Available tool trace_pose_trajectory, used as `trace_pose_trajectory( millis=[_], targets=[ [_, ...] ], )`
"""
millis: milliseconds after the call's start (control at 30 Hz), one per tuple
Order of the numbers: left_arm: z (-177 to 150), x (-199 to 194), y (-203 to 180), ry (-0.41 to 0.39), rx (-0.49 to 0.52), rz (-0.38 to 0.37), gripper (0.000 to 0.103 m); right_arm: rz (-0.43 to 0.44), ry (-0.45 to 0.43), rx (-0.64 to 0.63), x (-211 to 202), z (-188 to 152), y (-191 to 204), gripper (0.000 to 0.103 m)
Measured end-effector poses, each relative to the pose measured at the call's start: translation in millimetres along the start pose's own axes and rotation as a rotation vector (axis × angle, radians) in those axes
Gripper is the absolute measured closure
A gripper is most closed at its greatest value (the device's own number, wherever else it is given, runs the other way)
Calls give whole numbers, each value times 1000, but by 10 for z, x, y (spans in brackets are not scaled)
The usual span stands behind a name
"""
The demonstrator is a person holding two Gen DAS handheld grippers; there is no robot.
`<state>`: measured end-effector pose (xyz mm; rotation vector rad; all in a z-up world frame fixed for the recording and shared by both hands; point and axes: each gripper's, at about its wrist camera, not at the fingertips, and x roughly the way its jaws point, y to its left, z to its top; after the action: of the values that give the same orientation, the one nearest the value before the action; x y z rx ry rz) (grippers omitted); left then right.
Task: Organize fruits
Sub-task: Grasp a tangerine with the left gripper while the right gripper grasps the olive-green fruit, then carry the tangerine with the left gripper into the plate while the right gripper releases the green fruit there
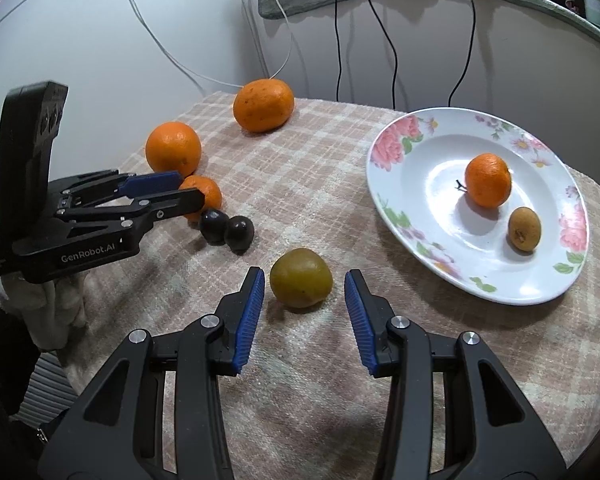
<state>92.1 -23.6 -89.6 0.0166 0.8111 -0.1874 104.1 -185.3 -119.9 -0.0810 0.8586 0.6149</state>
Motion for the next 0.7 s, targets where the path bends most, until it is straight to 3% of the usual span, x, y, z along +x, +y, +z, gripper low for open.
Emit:
trace_pose_trajectory(
  millis=[200, 467, 700],
  targets=[
    [-2, 18, 9, 1, -15, -20, 66, -7, 14, -16, 35, -1, 42, 59],
    [-20, -5, 6, -2, -14, -23, 68, -14, 29, -17, 85, 8, 39, 69],
    [-2, -41, 12, -13, -31, -31, 68, -14, 17, -18, 53, 4, 44, 71]
  ],
)
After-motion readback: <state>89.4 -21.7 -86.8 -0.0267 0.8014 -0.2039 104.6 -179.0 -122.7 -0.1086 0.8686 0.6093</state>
